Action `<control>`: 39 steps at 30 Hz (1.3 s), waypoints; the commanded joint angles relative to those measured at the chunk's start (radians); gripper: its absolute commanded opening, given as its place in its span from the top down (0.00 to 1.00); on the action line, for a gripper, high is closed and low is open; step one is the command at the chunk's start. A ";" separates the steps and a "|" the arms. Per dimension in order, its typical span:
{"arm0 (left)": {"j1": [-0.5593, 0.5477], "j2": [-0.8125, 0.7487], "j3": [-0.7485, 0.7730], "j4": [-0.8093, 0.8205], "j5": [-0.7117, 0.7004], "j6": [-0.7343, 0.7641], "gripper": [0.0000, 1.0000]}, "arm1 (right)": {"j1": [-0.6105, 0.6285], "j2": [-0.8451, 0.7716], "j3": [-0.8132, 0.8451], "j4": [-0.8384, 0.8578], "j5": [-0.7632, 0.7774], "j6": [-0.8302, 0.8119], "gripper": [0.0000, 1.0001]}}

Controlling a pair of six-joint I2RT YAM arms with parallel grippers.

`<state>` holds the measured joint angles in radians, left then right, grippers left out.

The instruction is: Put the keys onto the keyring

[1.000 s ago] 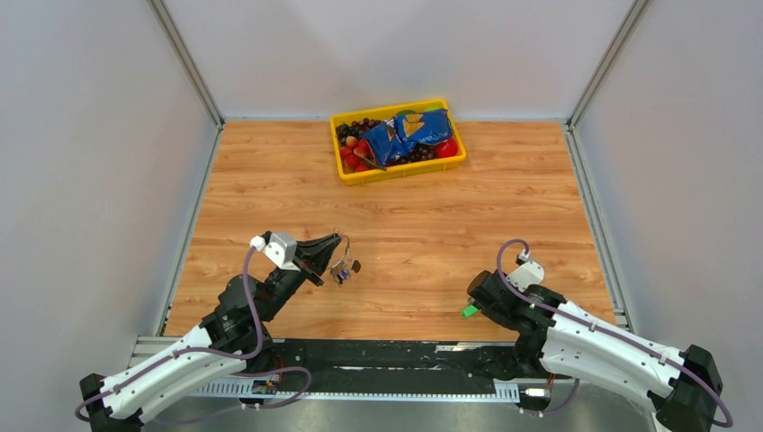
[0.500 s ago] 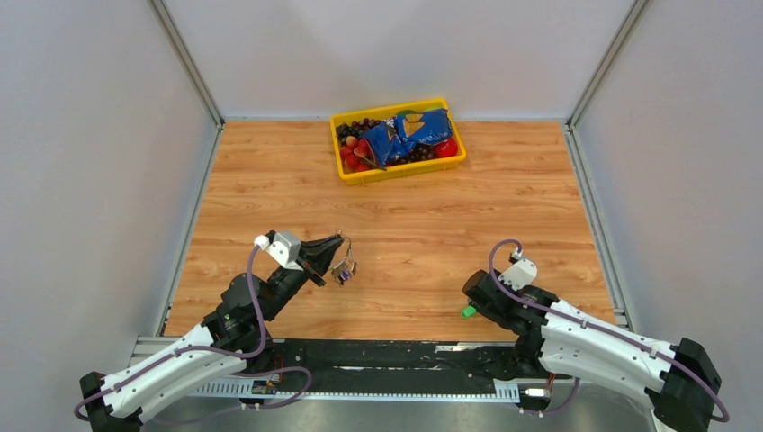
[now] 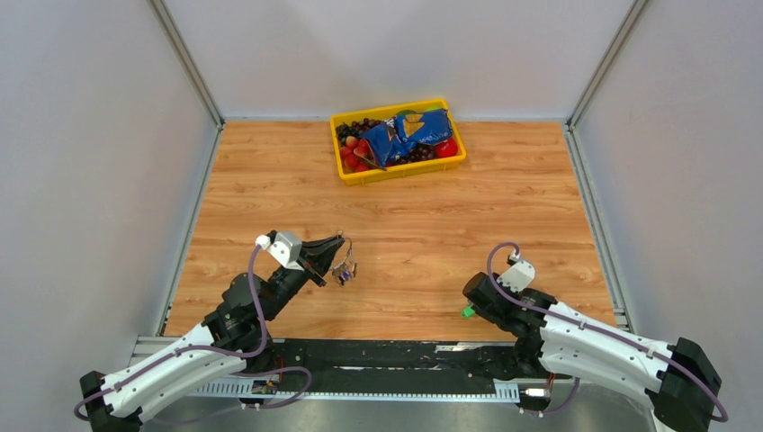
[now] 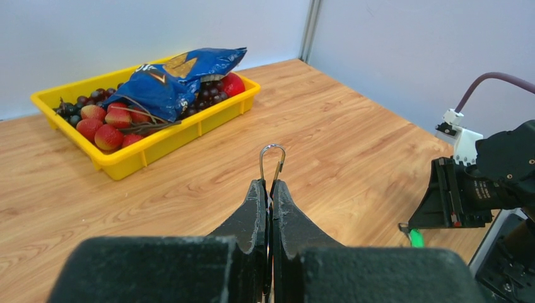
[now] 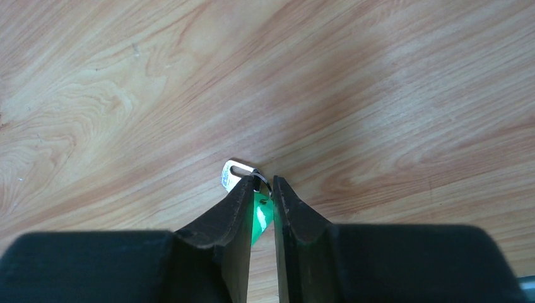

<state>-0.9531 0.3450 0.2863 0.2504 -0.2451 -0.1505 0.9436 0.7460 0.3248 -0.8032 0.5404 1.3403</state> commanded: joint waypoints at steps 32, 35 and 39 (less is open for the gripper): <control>0.003 -0.013 0.021 0.046 0.015 -0.004 1.00 | 0.012 -0.083 0.316 0.236 -0.157 -0.634 1.00; 0.004 -0.021 0.017 0.052 0.031 -0.003 1.00 | 0.013 -0.080 0.349 0.302 -0.265 -0.725 1.00; 0.002 -0.038 0.013 0.057 0.048 -0.001 1.00 | 0.012 -0.046 0.400 0.389 -0.474 -0.796 1.00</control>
<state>-0.9531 0.3290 0.2863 0.2504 -0.2302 -0.1505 0.9524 0.6788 0.6468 -0.5697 0.2943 0.6834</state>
